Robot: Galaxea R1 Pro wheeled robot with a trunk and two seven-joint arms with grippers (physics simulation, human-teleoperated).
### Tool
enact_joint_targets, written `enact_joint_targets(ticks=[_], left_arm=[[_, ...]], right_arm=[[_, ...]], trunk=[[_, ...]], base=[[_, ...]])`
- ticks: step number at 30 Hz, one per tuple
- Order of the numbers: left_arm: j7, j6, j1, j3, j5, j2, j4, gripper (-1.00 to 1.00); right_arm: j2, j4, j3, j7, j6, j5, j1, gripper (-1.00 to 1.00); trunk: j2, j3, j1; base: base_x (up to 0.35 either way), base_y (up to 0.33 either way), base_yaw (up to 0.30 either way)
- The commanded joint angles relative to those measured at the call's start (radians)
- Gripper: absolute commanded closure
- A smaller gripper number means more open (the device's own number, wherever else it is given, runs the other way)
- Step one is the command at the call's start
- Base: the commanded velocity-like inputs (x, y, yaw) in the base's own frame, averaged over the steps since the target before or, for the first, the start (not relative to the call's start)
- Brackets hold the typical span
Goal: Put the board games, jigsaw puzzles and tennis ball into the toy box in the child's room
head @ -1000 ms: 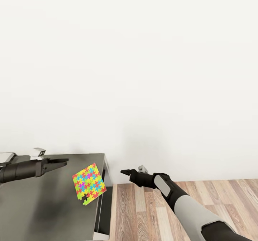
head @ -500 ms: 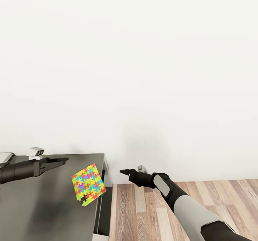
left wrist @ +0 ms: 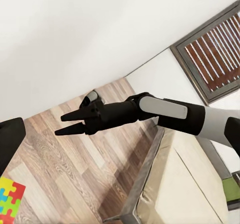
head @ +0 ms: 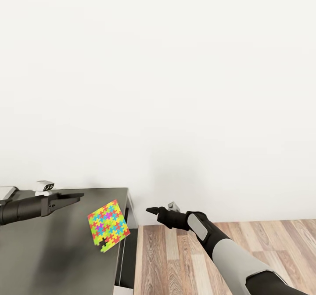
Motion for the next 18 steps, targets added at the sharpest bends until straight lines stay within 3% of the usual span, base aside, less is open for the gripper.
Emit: enact_joint_targets(ticks=[1,18], left_arm=[[-0.004,0.011,0.000,0.000,-0.001,0.000,0.000,-1.00],[-0.004,0.012,0.000,0.001,-0.001,0.000,0.000,-1.00]], right_arm=[[0.000,0.000,0.003,0.001,0.002,-0.003,-0.001,-1.00],[0.000,0.000,0.003,0.001,0.004,-0.003,-0.001,-1.00]], trunk=[[-0.001,-0.001,0.000],[-0.001,-0.001,0.000]], base=[[-0.071,0.063,0.000],[-0.065,0.100,0.000]])
